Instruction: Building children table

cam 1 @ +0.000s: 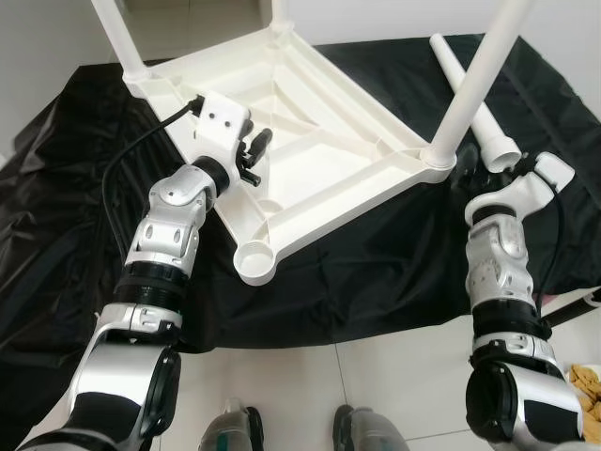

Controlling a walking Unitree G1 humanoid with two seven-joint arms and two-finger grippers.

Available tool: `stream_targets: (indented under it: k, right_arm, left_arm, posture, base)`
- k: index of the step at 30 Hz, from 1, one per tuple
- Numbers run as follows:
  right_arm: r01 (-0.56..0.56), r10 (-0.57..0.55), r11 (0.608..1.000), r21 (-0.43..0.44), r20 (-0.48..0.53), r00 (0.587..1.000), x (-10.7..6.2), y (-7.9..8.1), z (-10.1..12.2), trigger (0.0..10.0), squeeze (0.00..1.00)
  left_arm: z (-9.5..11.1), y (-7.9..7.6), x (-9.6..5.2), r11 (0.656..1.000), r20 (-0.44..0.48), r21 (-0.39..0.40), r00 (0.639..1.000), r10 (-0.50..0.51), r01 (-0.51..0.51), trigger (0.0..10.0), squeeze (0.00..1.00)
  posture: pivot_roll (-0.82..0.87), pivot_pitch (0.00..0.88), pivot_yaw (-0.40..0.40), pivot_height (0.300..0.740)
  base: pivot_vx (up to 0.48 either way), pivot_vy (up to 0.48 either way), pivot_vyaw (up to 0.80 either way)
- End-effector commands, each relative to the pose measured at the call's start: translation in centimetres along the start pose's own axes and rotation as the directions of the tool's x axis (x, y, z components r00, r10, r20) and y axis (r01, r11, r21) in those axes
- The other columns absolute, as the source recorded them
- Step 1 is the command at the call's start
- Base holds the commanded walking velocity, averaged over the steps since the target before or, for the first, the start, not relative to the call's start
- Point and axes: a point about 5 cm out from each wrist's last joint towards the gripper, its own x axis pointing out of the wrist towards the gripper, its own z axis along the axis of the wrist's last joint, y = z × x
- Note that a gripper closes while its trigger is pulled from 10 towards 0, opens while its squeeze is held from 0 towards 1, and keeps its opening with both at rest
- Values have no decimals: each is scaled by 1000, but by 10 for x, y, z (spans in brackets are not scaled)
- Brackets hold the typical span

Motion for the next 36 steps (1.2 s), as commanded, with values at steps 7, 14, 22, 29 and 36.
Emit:
stream_targets:
  k: [7,14,22,29,36]
  right_arm:
    - [34,-33,995,94,-16,999,6,-7,-3,10000,0]
    - [29,-31,990,135,15,999,12,-2,3,10000,0]
    - [20,-36,975,219,70,997,14,-5,10,10000,0]
    - [2,-41,959,283,131,990,17,-14,21,10000,0]
    - [4,-63,943,333,165,984,20,-23,29,10000,0]
  left_arm:
    - [-4,1,-15,1000,-48,8,999,13,-12,10000,0]
    - [-7,-1,-29,1000,-72,16,997,15,-13,10000,0]
    - [-11,-2,-36,1000,-111,16,994,11,-9,10000,0]
    - [-11,-6,-40,1000,-134,13,991,5,-3,10000,0]
    - [-13,-7,-42,1000,-154,10,988,1,1,10000,0]
  posture:
    - [102,252,89,740]
    - [131,298,110,740]
    - [137,314,121,740]
    - [138,321,129,740]
    - [132,314,136,740]
  base:
    - [0,0,0]
    - [0,0,0]
    - [0,0,0]
    - [0,0,0]
    - [0,0,0]
